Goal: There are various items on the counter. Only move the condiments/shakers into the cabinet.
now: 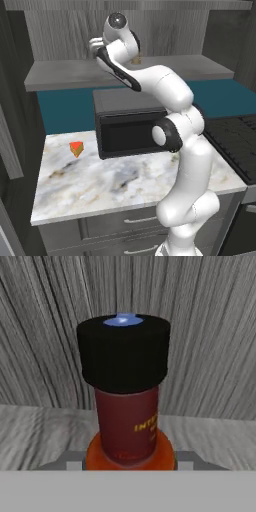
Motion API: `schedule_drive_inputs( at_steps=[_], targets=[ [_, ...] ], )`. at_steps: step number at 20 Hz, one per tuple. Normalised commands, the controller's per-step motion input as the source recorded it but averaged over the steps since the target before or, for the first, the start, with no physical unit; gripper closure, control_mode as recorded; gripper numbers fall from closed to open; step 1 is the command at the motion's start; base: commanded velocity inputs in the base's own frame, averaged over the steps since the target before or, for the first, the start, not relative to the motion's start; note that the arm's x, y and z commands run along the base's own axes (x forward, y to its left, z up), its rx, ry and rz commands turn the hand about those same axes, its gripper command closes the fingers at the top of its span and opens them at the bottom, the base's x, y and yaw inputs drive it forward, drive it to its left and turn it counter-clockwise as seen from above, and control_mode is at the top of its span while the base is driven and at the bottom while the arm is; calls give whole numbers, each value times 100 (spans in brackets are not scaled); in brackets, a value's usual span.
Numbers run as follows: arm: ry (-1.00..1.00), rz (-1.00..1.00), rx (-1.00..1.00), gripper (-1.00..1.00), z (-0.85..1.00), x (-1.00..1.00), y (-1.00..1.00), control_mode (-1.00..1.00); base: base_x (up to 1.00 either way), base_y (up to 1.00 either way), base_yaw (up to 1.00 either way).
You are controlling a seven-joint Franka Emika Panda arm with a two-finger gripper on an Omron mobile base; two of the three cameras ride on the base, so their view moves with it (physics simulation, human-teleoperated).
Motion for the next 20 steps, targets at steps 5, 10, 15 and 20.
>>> schedule_drive_inputs(
  at_steps=[5,10,15,20],
  targets=[
    [-13,0,0,-100,1,-40,-32,-100,0,0,0],
    [-15,0,2,-100,9,-84,-9,-100,0,0,0],
    [-14,0,1,-100,0,-100,-1,-100,0,0,0],
    [-8,0,5,-100,1,-100,-13,-100,0,0,0]
  ],
)
